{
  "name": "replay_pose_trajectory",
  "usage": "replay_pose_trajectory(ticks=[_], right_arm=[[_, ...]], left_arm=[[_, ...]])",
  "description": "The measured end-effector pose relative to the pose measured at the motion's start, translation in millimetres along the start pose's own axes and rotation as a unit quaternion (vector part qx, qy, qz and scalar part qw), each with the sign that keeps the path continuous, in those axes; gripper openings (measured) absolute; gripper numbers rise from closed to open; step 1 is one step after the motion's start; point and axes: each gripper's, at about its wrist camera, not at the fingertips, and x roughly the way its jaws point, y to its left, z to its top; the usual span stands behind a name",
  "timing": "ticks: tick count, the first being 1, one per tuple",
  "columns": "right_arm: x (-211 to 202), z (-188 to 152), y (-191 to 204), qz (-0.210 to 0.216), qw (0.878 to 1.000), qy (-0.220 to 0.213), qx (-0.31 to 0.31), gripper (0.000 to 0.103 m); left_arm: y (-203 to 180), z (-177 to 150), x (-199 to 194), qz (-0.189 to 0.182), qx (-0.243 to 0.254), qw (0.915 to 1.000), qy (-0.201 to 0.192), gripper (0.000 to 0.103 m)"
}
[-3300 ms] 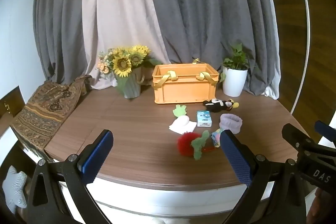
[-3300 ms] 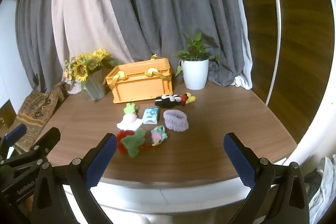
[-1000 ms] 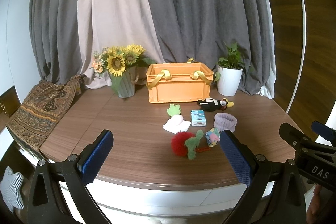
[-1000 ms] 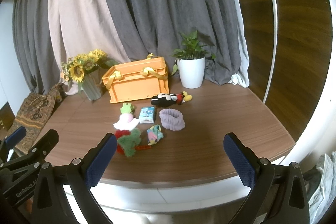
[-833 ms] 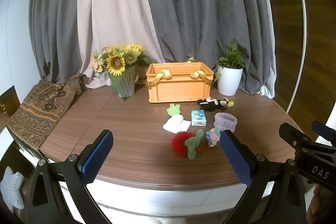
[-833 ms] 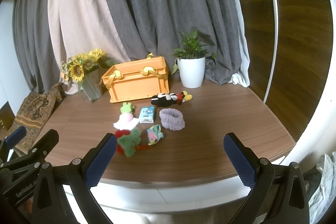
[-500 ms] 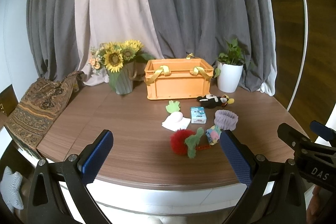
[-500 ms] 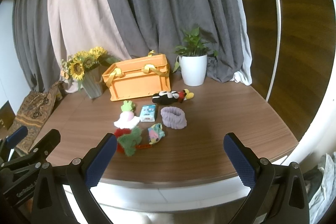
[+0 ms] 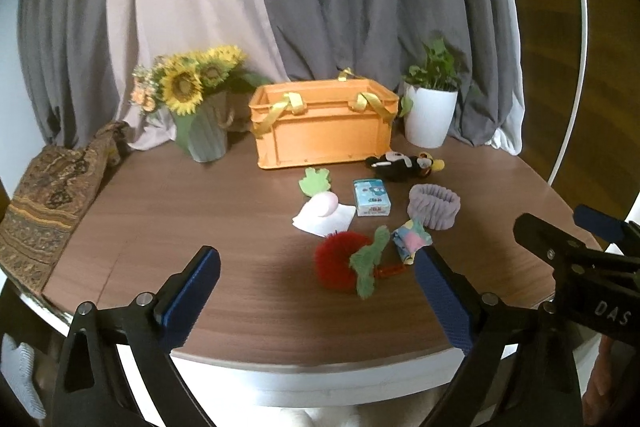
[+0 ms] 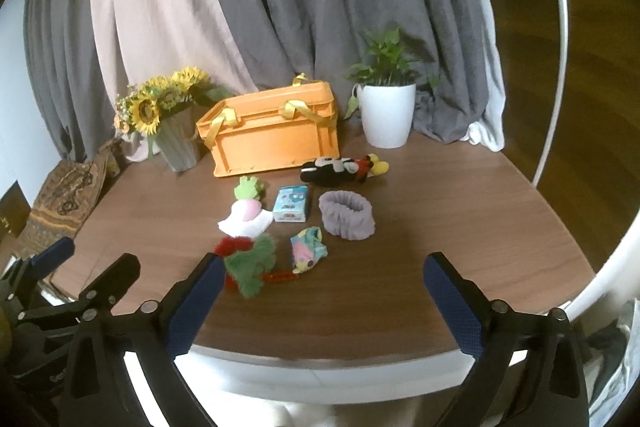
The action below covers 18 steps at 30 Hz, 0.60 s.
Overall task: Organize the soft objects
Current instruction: 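Grasp the red-green fluffy toy with the left tool while the right tool grasps the pastel cloth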
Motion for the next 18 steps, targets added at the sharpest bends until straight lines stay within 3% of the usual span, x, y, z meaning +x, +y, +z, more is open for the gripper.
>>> replay_pose_trajectory(ticks=[8, 18], right_arm=[[53.1, 6.2, 4.2, 0.012, 0.999, 0.034, 0.003, 0.086], [127.4, 1.8, 15.3, 0.008, 0.993, 0.116, 0.014, 0.067]], left_arm=[[7.4, 0.3, 53.7, -0.034, 0.015, 0.9986, 0.038, 0.084], [13.7, 0.3, 116.5, -0.105, 0.059, 0.9895, 0.079, 0.073]])
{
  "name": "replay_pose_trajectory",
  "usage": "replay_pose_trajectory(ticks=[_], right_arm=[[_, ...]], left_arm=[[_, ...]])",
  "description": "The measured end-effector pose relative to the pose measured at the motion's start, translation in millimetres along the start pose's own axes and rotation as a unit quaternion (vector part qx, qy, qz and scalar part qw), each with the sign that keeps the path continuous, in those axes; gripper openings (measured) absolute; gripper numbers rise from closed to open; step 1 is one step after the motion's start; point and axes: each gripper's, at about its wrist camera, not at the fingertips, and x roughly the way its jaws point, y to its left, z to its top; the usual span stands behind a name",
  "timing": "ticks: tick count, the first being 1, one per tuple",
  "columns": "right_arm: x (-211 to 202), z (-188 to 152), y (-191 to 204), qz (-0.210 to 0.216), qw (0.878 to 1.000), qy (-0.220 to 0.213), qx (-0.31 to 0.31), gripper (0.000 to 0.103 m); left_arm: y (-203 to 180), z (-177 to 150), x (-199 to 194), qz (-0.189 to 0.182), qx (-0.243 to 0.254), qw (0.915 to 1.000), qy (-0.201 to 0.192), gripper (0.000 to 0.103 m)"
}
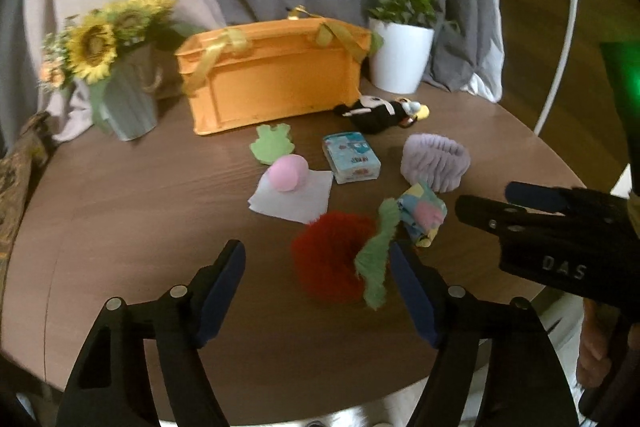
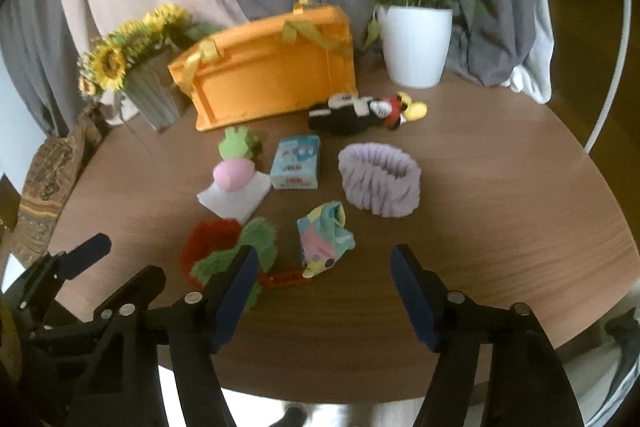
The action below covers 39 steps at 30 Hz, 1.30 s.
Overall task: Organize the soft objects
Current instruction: 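Grasp the red-green fluffy toy with the left tool while the right tool grasps the pastel cloth, then lift both held toys and carry them over the orange crate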
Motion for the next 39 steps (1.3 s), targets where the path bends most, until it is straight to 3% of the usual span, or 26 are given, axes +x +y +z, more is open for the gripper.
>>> replay_pose_trajectory(ticks=[4, 10, 20, 27, 36, 39], right_arm=[[18.4, 4.2, 7.5, -0.013, 1.0, 0.018, -0.006, 0.063], [39.6, 8.3, 11.0, -0.026, 0.999, 0.04, -0.014, 0.059], [77.7, 7.6, -1.9, 0.023, 0.995, 0.082, -0.047, 0.051], [97.1, 12.7, -1.9, 0.058, 0.991, 0.098, -0.067, 0.05], [111.0, 16.3, -1.0, 0.073, 0.989, 0.112, -0.068, 0.042], [113.2, 17.6, 1.1, 0.072, 0.989, 0.111, -0.067, 0.04]], left_arm=[[5.9, 2.9, 14.5, -0.032, 0.013, 0.9993, 0.014, 0.072], [2.4, 4.0, 27.5, -0.051, 0.027, 0.998, 0.027, 0.072], [-14.7, -3.6, 55.8, -0.006, 0.003, 0.998, 0.063, 0.07], [-13.9, -5.4, 80.8, -0.008, -0.028, 0.996, 0.085, 0.061], [-11.2, -5.5, 98.5, -0.033, -0.052, 0.9938, 0.092, 0.042], [-10.9, -2.8, 99.5, -0.033, -0.049, 0.9941, 0.091, 0.041]])
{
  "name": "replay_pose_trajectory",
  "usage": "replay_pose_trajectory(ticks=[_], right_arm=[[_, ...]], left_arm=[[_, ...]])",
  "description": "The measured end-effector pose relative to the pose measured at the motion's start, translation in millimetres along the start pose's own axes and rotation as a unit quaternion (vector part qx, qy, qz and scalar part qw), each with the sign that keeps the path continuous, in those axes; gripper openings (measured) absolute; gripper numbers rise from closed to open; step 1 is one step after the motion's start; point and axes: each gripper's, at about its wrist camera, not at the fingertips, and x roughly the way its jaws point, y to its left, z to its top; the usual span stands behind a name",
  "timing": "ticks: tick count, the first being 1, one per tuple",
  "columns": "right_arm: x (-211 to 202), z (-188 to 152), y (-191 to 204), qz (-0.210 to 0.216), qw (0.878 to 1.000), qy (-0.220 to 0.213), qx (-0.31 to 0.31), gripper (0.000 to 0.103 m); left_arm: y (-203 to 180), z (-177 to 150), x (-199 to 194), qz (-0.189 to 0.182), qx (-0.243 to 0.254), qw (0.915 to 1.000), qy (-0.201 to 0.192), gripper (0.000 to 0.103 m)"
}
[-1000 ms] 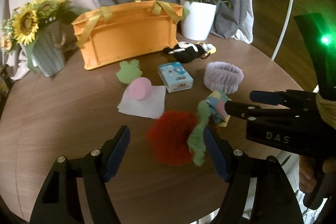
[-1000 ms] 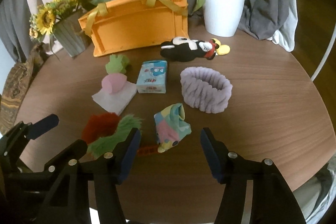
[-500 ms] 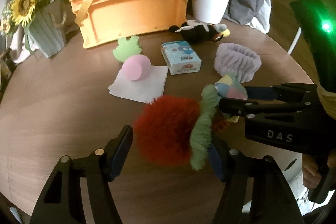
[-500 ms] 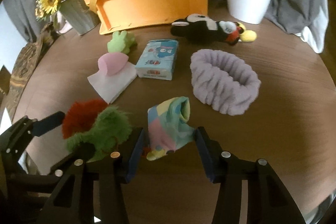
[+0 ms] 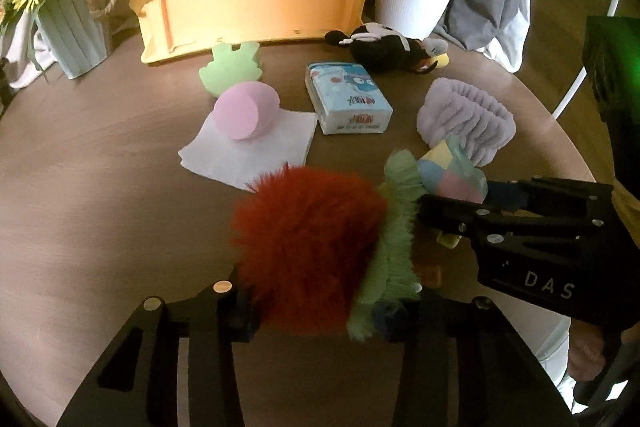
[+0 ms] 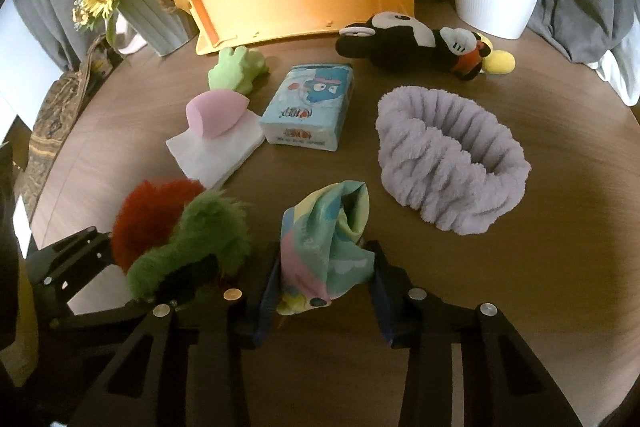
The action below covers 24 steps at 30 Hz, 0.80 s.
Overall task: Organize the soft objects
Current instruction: 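Lift both held toys and carry them over the orange crate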
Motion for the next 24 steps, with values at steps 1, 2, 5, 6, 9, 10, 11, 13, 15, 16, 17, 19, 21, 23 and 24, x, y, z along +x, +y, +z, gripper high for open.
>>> replay_pose_trajectory(ticks=[1, 2, 5, 6, 9, 10, 11, 13, 15, 16, 17, 19, 21, 23, 24], right_arm=[[0.4, 0.2, -0.1, 0.002, 1.0, 0.0, 0.003, 0.039], [1.4, 1.5, 0.2, 0.005, 1.0, 0.001, 0.006, 0.038], [1.4, 3.8, 0.9, 0.009, 1.0, 0.001, 0.01, 0.037], [0.6, 3.9, 0.5, 0.01, 1.0, 0.001, 0.01, 0.037], [-5.7, 6.5, 2.4, 0.013, 1.0, -0.007, 0.007, 0.037], [-7.0, 8.1, 3.8, 0.014, 1.0, -0.009, 0.007, 0.037], [-9.3, 10.9, 5.8, 0.015, 1.0, -0.013, 0.007, 0.037], [-14.6, 14.2, 8.9, 0.015, 1.0, -0.021, 0.004, 0.037], [-20.8, 19.7, 11.8, 0.013, 0.999, -0.033, 0.001, 0.037], [-23.7, 22.0, 12.8, 0.013, 0.999, -0.037, 0.0, 0.037], [-26.4, 24.6, 13.6, 0.013, 0.999, -0.042, -0.001, 0.037], [-34.4, 31.8, 16.4, 0.013, 0.998, -0.055, -0.004, 0.037], [-42.4, 39.1, 19.1, 0.014, 0.998, -0.068, -0.006, 0.037], [-48.9, 43.8, 21.3, 0.014, 0.997, -0.078, -0.007, 0.037], [-53.7, 47.9, 22.7, 0.015, 0.996, -0.086, -0.007, 0.037]], left_arm=[[-0.1, 1.4, -0.3, 0.001, 0.002, 1.0, -0.001, 0.041], [0.0, 2.6, -1.2, 0.003, 0.004, 1.0, -0.003, 0.04], [2.1, 7.0, -7.2, 0.009, 0.004, 0.9999, -0.013, 0.04], [2.9, 8.3, -9.5, 0.011, 0.003, 0.9998, -0.016, 0.04], [7.7, 15.0, -17.7, 0.016, -0.005, 0.9994, -0.029, 0.04], [8.8, 16.3, -20.4, 0.018, -0.007, 0.9993, -0.032, 0.04], [10.3, 18.7, -23.7, 0.021, -0.009, 0.999, -0.038, 0.04], [12.4, 23.5, -29.7, 0.025, -0.014, 0.9985, -0.047, 0.04], [14.0, 29.3, -36.9, 0.028, -0.018, 0.9977, -0.058, 0.04], [14.6, 31.6, -40.6, 0.031, -0.019, 0.9973, -0.064, 0.04], [15.0, 34.3, -45.2, 0.034, -0.019, 0.9967, -0.072, 0.04], [15.7, 38.9, -55.0, 0.04, -0.02, 0.9952, -0.087, 0.04], [17.5, 43.5, -62.7, 0.043, -0.023, 0.994, -0.098, 0.04], [19.0, 48.1, -69.8, 0.045, -0.025, 0.9928, -0.109, 0.04], [19.8, 51.3, -73.9, 0.046, -0.026, 0.992, -0.115, 0.04]])
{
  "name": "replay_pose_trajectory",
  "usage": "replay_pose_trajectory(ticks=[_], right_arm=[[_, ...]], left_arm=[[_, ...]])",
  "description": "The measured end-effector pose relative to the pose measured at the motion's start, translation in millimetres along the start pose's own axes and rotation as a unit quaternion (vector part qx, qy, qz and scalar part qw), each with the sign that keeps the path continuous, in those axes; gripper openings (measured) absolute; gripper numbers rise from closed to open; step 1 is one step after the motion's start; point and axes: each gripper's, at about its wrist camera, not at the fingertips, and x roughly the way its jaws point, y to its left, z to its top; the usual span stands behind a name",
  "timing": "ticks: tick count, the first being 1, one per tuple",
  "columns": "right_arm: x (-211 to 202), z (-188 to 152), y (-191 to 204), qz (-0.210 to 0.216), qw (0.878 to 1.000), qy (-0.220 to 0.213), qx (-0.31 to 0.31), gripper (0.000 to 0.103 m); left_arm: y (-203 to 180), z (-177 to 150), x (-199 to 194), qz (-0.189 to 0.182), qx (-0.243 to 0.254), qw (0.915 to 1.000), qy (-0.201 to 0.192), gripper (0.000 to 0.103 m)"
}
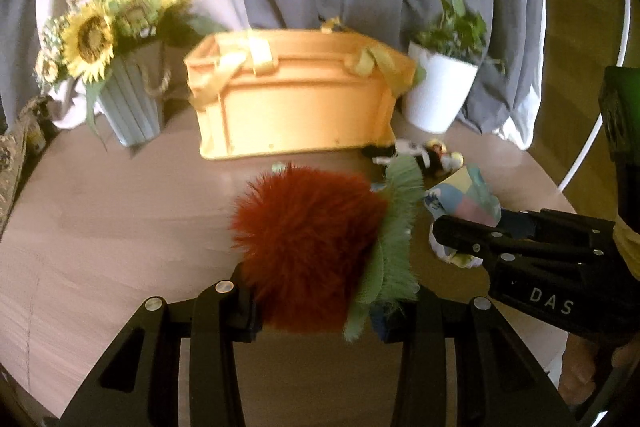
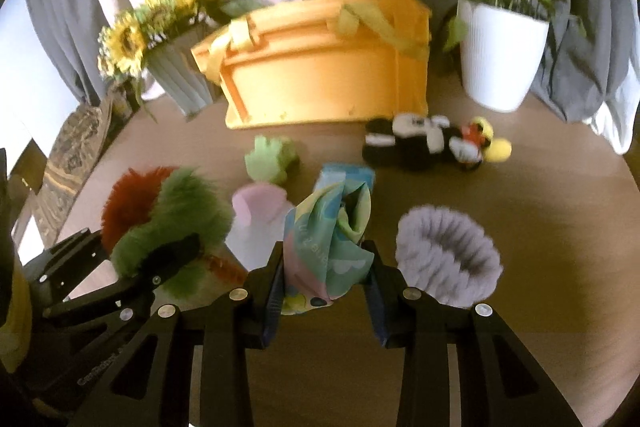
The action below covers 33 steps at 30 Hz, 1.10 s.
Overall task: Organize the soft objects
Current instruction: 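Lift both held toys and carry them over the orange crate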
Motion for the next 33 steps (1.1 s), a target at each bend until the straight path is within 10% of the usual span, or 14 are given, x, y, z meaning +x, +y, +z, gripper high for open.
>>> replay_pose_trajectory(ticks=[33], right_arm=[[-46.6, 114.4, 19.7, 0.002, 0.986, -0.163, -0.029, 0.037]], left_arm=[[25.3, 124.1, -23.7, 0.03, 0.021, 0.9874, -0.154, 0.04]])
